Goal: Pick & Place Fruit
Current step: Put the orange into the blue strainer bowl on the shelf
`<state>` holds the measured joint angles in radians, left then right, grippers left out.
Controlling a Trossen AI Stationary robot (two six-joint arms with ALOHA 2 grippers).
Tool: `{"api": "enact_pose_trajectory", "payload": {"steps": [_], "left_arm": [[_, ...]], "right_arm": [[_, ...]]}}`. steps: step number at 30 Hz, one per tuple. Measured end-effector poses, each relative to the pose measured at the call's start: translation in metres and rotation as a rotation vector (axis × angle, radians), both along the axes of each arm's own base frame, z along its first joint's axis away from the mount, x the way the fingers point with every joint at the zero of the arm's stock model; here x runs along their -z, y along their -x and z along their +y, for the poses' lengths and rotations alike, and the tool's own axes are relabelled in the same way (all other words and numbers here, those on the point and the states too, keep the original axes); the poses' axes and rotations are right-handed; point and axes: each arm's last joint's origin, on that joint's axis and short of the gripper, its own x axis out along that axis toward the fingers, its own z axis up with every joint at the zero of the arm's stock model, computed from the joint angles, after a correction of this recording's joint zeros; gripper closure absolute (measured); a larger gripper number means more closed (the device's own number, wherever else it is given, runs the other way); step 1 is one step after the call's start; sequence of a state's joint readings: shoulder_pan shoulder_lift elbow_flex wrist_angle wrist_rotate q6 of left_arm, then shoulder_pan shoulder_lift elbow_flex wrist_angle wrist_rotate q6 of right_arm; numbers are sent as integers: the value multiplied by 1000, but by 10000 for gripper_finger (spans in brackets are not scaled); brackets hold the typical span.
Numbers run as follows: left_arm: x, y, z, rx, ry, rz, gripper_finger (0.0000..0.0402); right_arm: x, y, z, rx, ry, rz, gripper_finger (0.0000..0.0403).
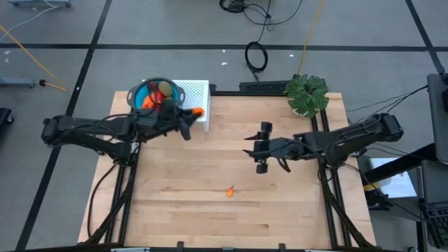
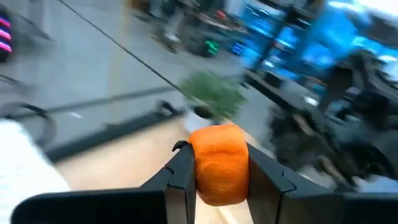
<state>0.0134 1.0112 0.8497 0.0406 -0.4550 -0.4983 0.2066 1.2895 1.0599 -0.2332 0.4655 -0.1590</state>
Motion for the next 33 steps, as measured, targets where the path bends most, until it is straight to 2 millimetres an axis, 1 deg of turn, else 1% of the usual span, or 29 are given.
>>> {"api": "enact_pose_trajectory", "payload": {"steps": [3, 8, 12, 15, 21, 26, 29, 33], "left_arm": [[-4, 16, 5, -119, -39, 36, 309], [-7, 39, 12, -310, -87, 101, 309], [-3, 51, 16, -439, -105, 171, 309], [2, 54, 20, -491, -115, 239, 309], [17, 59, 29, -558, -76, 363, 309], [22, 63, 37, -560, -33, 408, 309], [23, 64, 41, -545, -9, 412, 309], [27, 67, 46, -521, 19, 458, 309]], "right_arm": [[9, 15, -3, 0, -43, -5, 238], [14, 40, -7, -4, -116, -96, 282], [17, 57, -11, -6, -154, -167, 316], [18, 67, -13, -4, -169, -198, 337], [19, 79, -15, -14, -179, -219, 367], [22, 86, -17, -21, -180, -215, 386], [26, 95, -18, -22, -184, -231, 400], [33, 112, -21, -43, -240, -268, 400]]}}
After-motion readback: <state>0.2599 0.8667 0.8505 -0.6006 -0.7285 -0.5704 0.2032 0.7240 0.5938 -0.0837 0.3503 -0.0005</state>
